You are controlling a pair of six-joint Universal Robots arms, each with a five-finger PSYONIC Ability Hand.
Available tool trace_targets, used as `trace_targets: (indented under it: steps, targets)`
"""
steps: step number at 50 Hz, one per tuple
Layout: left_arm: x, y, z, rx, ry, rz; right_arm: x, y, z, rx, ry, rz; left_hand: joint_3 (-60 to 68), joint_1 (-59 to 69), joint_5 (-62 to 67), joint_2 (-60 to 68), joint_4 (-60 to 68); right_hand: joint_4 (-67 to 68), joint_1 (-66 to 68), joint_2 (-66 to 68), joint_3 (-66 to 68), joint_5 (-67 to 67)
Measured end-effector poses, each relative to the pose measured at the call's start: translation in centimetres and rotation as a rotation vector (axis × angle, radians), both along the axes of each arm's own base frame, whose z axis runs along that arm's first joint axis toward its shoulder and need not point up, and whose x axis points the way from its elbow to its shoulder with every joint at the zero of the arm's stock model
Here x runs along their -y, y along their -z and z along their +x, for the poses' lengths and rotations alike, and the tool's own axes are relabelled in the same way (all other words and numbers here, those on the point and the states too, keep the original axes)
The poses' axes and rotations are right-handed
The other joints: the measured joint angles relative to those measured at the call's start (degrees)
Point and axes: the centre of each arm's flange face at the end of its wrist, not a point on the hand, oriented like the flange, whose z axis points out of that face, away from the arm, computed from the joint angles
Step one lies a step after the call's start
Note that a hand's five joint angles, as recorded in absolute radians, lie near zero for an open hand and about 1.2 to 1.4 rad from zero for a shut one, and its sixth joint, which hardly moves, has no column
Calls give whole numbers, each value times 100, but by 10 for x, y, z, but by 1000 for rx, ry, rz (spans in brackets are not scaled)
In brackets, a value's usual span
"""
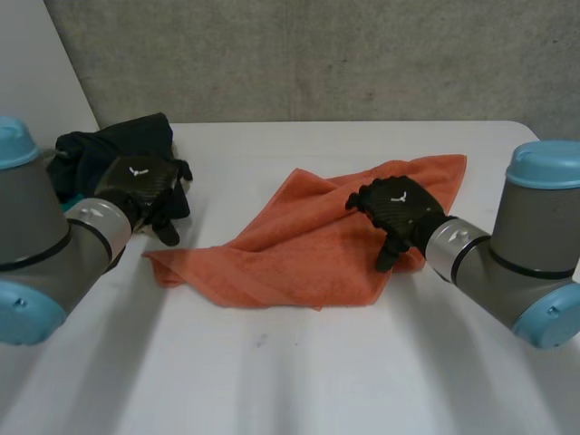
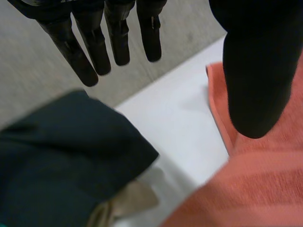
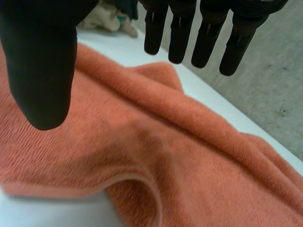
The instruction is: Fold the laundry.
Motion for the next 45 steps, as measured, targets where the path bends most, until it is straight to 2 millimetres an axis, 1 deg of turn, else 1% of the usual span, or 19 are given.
trace_targets:
  steps: [2,6,10,14,19,23,24,26,27,28,29,30,31,32,35,38,40,43,45]
  targets:
    - [11,11,2,7,7,53,-3,5,3,-38,-2,-4,143,127,147,138,138,201,177,169,156,195]
    - [30,33,6,20,16,160,-2,20,4,-103,12,-12,1049,1068,1034,1044,1050,270,230,248,222,274]
    - [42,50,9,35,10,231,5,32,1,-143,30,-13,1061,1034,1045,1060,1060,260,210,230,210,169]
    - [46,61,9,52,1,265,12,37,-2,-158,43,-14,740,666,637,704,672,259,210,230,209,136]
    - [48,71,6,81,5,285,18,44,-4,-168,51,-16,728,676,640,709,663,260,210,229,209,134]
    - [45,75,2,105,20,294,24,51,-4,-178,57,-22,1354,1409,1346,1353,1362,260,211,233,210,142]
    - [45,76,1,112,23,295,26,53,-4,-181,60,-24,1776,1881,1755,1775,1776,356,313,339,314,270]
    - [43,78,-1,131,28,299,30,58,-5,-191,69,-25,2977,3148,2939,2992,2971,971,1010,994,946,933]
    - [43,78,-1,140,27,298,32,59,-6,-194,73,-26,2977,3148,2939,2992,2971,1789,1908,1966,1776,1752]
    - [43,78,-2,147,26,296,33,60,-6,-196,76,-27,4005,4147,3978,4041,4022,2597,2738,2811,2591,2560]
    - [43,78,-2,154,23,293,34,60,-7,-197,79,-27,4005,4147,3978,4041,4022,3262,3399,3477,3248,3228]
    - [44,77,-2,163,16,287,35,60,-7,-197,82,-26,4344,4334,4265,4393,4344,3992,4012,4105,3978,3959]
    - [45,76,-2,172,8,279,36,59,-8,-195,84,-26,4344,4334,4265,4393,4344,4259,4168,4340,4233,4200]
    - [46,74,-2,179,-1,271,36,58,-8,-192,85,-26,4559,4334,4366,4622,4603,4407,4168,4423,4362,4288]
    - [51,65,-3,192,-34,228,32,51,-9,-172,83,-20,4559,4334,4366,4623,4610,4489,4168,4425,4418,4310]
    - [59,49,-5,186,-64,165,24,43,-8,-150,69,-9,4560,4334,4366,4623,4611,4490,4168,4426,4418,4310]
    - [64,34,-7,170,-80,109,14,38,-6,-135,49,8,4560,4334,4366,4623,4612,4491,4168,4425,4418,4310]
    - [71,3,-11,126,-96,12,-15,34,2,-115,-12,65,4560,4334,4366,4623,4612,4493,4168,4425,4418,4331]
    - [73,-21,-16,85,-98,-63,-39,34,10,-105,-67,114,4560,4334,4366,4624,4613,4496,4168,4425,4418,4363]
